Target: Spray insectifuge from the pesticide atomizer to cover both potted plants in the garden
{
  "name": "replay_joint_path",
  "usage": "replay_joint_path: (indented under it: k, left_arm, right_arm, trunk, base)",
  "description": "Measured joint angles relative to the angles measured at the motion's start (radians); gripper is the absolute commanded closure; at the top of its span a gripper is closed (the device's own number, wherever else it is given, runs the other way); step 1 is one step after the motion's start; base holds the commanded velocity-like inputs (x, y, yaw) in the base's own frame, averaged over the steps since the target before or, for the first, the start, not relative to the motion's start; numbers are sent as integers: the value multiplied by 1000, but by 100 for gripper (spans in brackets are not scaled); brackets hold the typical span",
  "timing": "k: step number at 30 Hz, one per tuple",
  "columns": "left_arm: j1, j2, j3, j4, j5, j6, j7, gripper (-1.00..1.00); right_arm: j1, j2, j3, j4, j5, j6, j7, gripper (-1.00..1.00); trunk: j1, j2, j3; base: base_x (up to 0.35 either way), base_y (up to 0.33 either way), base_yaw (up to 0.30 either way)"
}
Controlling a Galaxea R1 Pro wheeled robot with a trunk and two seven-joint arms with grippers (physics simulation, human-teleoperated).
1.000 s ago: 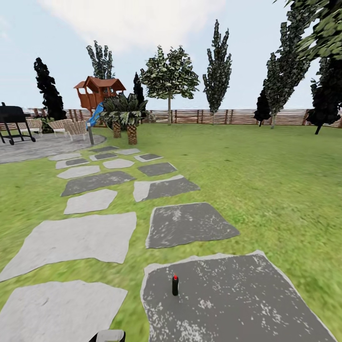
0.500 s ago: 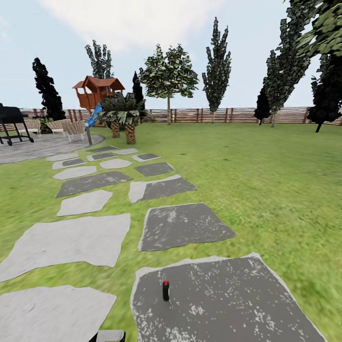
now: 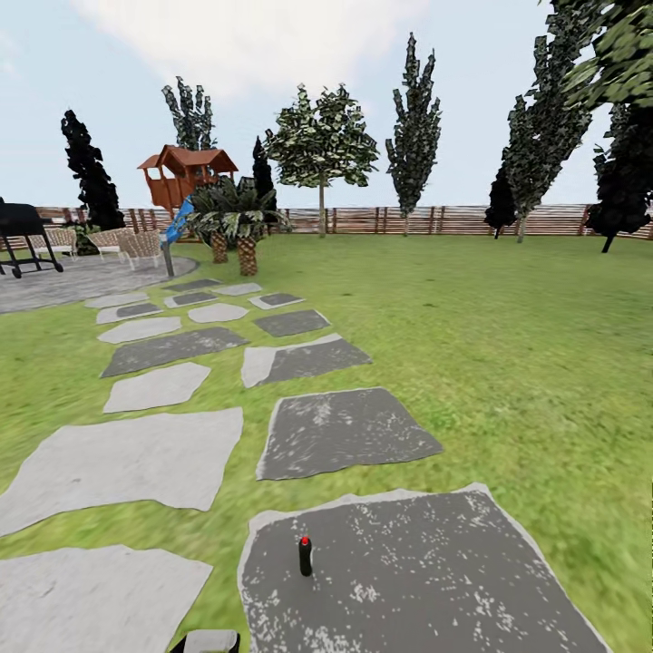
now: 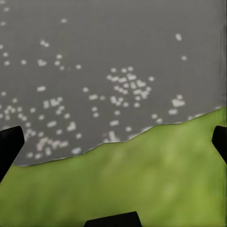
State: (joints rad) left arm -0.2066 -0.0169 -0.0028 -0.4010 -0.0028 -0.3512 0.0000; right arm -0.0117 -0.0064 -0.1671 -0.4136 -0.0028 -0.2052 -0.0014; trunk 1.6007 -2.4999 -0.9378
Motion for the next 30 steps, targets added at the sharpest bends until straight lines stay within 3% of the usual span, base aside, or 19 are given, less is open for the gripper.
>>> replay_joint_path:
  k: [19, 30]
  left_arm:
    - [0, 0, 0, 0, 0, 0, 0, -100]
    - [0, 0, 0, 0, 0, 0, 0, -100]
  right_arm:
    - [0, 0, 0, 0, 0, 0, 0, -100]
    - [0, 0, 0, 0, 0, 0, 0, -100]
  trunk:
    - [0, 0, 0]
    - [0, 0, -7]
  base:
    - [0, -4, 8]
    - [0, 0, 227]
